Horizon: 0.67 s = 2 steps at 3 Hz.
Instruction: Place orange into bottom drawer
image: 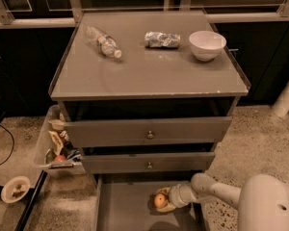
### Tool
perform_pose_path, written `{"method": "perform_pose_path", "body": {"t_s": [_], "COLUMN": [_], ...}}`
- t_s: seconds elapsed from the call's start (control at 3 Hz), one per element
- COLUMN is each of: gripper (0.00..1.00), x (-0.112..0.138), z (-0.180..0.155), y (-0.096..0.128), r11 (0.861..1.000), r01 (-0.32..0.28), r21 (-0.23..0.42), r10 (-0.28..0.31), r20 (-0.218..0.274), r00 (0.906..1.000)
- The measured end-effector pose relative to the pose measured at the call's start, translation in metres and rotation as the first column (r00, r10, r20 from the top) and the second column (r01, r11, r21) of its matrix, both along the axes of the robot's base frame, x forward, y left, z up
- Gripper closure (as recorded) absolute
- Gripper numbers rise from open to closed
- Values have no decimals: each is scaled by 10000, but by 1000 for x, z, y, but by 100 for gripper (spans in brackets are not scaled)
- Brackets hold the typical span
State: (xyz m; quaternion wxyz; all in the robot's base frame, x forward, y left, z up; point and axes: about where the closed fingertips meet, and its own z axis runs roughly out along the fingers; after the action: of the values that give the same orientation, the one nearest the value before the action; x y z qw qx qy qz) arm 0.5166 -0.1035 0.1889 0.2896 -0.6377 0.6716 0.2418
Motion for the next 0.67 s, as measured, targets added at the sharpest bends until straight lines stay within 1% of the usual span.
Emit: {"method": "perform_pose_path", "body": {"t_s": [0.33, 0.67], "gripper": [100, 100], "x": [-1, -6], "z": [-22, -37], "y": [5, 12], "r11": [9994, 9977], "r01": [348, 649], "r21": [26, -170], "r10": [-349, -637], "r20": [96, 612], "r00": [9993, 9961]}}
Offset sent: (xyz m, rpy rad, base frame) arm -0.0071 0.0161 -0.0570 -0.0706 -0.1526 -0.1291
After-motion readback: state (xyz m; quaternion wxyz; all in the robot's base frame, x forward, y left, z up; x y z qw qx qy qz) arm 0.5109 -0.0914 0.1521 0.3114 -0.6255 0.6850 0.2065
